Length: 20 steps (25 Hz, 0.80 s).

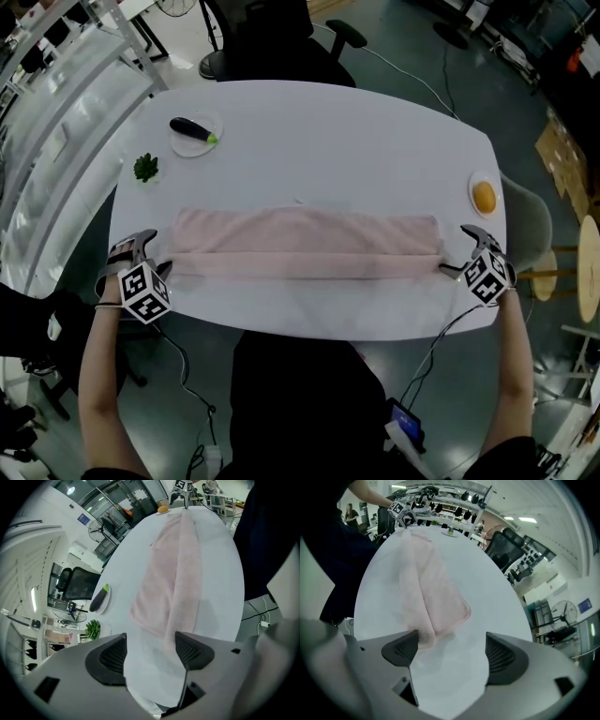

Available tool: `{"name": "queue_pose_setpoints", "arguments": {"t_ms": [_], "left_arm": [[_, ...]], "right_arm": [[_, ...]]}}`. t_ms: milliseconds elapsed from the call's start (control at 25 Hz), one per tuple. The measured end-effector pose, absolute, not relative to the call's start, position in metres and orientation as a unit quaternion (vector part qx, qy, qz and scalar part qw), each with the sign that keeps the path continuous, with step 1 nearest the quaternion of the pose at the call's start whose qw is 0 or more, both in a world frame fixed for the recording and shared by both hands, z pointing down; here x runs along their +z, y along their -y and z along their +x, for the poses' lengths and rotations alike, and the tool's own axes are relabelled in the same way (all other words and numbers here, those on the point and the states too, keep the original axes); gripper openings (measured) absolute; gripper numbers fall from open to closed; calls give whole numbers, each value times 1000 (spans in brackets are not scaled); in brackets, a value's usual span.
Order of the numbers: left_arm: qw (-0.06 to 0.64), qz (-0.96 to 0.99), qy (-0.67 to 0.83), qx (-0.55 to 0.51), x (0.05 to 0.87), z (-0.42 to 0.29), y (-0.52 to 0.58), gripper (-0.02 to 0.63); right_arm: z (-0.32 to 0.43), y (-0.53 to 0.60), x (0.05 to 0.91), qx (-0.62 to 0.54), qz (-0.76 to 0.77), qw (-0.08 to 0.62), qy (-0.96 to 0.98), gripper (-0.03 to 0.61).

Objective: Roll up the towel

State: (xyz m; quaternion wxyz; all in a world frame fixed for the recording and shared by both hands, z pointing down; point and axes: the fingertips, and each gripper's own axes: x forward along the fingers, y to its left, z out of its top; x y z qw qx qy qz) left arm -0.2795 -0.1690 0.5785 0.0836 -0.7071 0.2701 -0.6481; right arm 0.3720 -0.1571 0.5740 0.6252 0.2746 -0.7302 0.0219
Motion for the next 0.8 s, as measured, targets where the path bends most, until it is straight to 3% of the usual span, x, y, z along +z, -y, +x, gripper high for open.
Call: {"name": "queue_pose_setpoints", "arguments": {"t_ms": [440, 800], "left_arm": [[72, -733, -262, -624, 569, -259, 112, 350], [54, -734, -235, -635, 605, -248, 97, 317]], "right_arm": [[357, 95, 555, -25, 268, 606, 749, 432], [324, 63, 590, -33, 200, 617, 760, 345]]}}
